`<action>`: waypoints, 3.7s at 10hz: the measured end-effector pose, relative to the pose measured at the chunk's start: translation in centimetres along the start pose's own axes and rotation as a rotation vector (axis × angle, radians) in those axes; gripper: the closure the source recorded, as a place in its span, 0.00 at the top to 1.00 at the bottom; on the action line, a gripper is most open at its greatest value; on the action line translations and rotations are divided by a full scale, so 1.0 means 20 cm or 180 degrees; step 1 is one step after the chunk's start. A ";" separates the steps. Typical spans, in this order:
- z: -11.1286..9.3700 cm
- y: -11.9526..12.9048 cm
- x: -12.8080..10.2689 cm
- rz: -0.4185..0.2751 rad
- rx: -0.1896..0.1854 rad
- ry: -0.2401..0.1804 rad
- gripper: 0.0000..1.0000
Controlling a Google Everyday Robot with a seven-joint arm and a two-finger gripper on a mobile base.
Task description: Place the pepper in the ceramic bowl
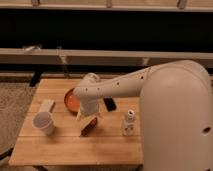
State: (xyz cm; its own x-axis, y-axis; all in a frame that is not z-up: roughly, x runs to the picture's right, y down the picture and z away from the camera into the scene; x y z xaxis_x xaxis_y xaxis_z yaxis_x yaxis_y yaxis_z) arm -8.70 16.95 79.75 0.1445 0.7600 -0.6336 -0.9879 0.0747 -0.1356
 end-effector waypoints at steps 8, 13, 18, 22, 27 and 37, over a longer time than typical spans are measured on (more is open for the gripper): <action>0.23 0.00 0.01 -0.0028 -0.0051 0.0193 0.80; 0.28 -0.02 0.02 -0.0002 -0.0107 0.0282 0.80; 0.27 -0.02 0.02 -0.0037 -0.0166 0.0321 0.37; 0.24 -0.03 0.01 -0.0005 -0.0179 0.0337 0.01; -0.01 -0.12 -0.09 0.0016 -0.0182 0.0202 0.00; -0.21 0.03 -0.70 -0.0423 -0.0237 -0.0105 0.00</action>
State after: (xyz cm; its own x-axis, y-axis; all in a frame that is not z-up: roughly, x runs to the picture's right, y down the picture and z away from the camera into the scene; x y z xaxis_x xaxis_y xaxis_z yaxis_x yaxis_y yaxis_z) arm -11.00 3.65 85.47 0.2705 0.7674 -0.5813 -0.9532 0.1288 -0.2734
